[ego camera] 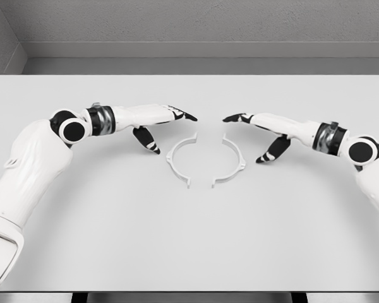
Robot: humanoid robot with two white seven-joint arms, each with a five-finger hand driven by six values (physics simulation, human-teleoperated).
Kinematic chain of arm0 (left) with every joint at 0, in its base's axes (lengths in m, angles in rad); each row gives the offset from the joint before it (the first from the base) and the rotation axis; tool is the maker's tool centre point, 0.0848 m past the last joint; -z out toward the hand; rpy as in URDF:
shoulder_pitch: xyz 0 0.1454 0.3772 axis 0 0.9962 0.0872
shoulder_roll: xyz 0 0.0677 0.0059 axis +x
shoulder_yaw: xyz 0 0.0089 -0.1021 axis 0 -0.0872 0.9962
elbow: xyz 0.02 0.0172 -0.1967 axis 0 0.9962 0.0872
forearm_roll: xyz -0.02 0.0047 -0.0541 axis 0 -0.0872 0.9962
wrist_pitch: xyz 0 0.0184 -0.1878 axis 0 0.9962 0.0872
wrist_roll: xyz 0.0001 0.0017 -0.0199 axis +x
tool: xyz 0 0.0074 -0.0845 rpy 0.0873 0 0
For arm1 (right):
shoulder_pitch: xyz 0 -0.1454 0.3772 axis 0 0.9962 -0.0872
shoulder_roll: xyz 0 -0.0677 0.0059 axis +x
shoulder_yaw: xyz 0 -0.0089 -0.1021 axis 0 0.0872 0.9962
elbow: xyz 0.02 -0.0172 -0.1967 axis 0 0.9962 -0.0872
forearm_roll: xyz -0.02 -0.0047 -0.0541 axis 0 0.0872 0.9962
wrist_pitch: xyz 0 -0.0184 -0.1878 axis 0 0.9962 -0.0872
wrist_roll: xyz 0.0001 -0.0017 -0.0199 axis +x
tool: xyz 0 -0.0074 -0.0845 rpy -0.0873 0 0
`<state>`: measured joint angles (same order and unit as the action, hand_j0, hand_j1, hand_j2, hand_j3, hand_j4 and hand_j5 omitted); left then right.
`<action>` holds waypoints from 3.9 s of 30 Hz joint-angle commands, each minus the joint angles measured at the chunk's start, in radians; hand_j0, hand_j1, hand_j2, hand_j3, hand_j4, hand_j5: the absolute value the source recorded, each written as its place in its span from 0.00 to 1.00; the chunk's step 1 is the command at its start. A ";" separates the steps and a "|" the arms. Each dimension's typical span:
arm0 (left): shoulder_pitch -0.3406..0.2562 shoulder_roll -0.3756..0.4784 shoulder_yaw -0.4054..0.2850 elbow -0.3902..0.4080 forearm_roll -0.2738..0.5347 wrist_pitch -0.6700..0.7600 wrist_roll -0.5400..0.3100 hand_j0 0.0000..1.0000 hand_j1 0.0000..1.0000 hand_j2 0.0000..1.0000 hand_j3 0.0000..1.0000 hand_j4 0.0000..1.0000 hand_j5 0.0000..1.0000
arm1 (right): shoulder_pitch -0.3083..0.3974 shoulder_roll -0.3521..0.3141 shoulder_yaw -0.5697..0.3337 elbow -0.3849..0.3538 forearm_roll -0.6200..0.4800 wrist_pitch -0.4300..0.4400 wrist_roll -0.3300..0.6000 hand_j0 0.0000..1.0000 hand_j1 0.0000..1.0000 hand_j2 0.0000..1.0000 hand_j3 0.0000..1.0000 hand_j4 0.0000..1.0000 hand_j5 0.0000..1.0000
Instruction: Assemble PVC drainage pipe clamps
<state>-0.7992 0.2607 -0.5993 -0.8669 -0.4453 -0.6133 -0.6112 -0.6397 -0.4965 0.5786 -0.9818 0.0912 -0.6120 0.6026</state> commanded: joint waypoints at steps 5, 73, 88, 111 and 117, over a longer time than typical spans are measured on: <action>0.000 0.005 0.001 -0.001 0.007 0.002 0.000 1.00 1.00 1.00 1.00 1.00 1.00 | 0.017 -0.025 0.001 -0.029 -0.094 0.001 0.008 1.00 1.00 1.00 1.00 1.00 1.00; -0.008 0.035 0.012 -0.014 0.077 0.002 0.000 1.00 1.00 1.00 1.00 1.00 1.00 | -0.034 0.062 0.041 0.009 -0.050 0.001 0.008 1.00 1.00 1.00 1.00 1.00 1.00; -0.008 0.086 0.029 -0.014 0.142 0.002 0.000 1.00 1.00 1.00 1.00 1.00 1.00 | -0.043 0.075 0.072 0.008 -0.048 0.001 0.008 1.00 1.00 1.00 1.00 1.00 1.00; -0.008 0.094 0.029 -0.014 0.157 0.002 0.000 1.00 1.00 1.00 1.00 1.00 1.00 | -0.078 0.110 0.076 0.002 -0.050 0.001 0.008 1.00 1.00 1.00 1.00 1.00 1.00; -0.008 0.094 0.029 -0.014 0.157 0.002 0.000 1.00 1.00 1.00 1.00 1.00 1.00 | -0.051 0.064 0.064 0.011 -0.057 0.001 0.008 1.00 1.00 1.00 1.00 1.00 1.00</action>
<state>-0.8069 0.3541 -0.5720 -0.8801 -0.2963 -0.6135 -0.6114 -0.6903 -0.4197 0.6458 -0.9717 0.0439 -0.6134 0.6112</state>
